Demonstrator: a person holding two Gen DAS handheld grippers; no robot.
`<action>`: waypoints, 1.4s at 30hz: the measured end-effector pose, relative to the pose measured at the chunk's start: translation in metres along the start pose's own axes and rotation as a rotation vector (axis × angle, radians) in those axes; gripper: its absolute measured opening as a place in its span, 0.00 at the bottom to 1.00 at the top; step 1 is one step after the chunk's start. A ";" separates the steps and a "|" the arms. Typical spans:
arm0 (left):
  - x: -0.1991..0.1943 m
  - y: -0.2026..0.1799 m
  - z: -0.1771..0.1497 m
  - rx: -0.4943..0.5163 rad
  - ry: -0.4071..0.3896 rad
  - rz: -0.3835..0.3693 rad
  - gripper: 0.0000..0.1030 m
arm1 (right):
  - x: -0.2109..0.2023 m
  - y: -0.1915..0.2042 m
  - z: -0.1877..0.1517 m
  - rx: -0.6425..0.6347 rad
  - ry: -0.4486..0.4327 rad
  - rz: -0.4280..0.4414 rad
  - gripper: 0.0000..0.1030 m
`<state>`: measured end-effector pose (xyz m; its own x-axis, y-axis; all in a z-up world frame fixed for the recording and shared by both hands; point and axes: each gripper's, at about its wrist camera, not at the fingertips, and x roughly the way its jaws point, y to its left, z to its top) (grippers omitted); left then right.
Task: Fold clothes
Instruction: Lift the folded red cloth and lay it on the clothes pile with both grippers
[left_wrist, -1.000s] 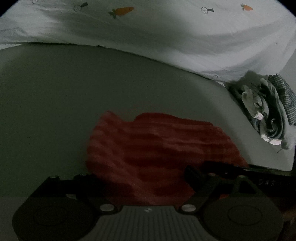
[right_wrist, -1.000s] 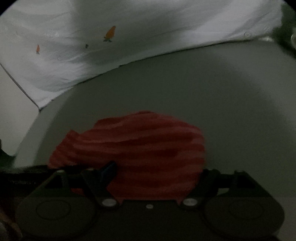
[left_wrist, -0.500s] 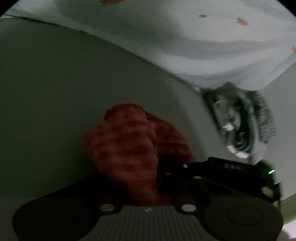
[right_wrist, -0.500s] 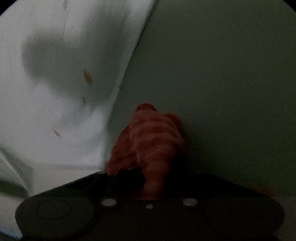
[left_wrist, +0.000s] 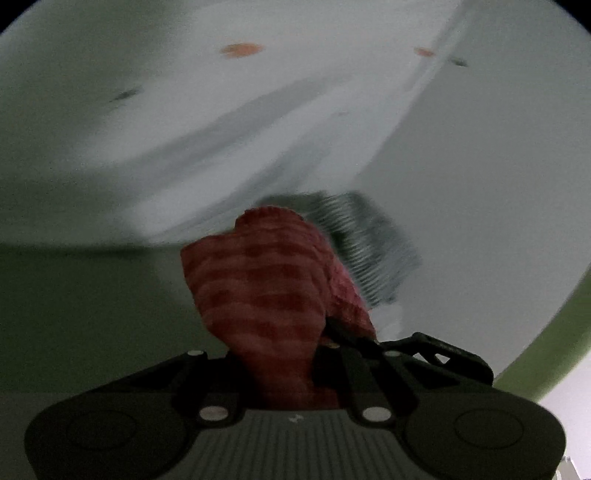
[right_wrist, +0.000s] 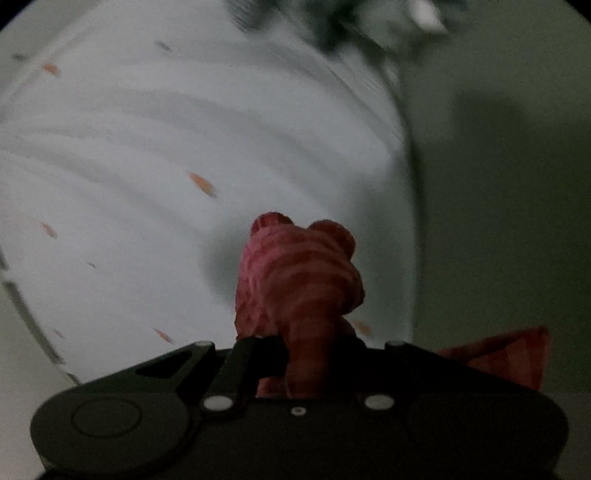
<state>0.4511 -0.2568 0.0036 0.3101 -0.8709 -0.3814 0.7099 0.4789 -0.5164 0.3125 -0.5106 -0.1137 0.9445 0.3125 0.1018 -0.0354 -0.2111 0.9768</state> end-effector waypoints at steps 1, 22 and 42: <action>0.014 -0.013 0.011 0.024 -0.003 -0.026 0.09 | -0.008 0.013 0.014 -0.007 -0.025 0.031 0.08; 0.308 -0.203 0.192 0.698 0.082 -0.138 0.23 | -0.065 0.183 0.218 -0.595 -0.625 -0.031 0.08; 0.465 -0.085 0.146 0.416 0.138 0.088 0.41 | 0.001 0.130 0.263 -1.159 -0.966 -1.182 0.70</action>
<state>0.6274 -0.7182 -0.0178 0.3135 -0.7925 -0.5231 0.8875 0.4405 -0.1355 0.3952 -0.7817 -0.0363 0.4662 -0.8184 -0.3360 0.8836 0.4498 0.1305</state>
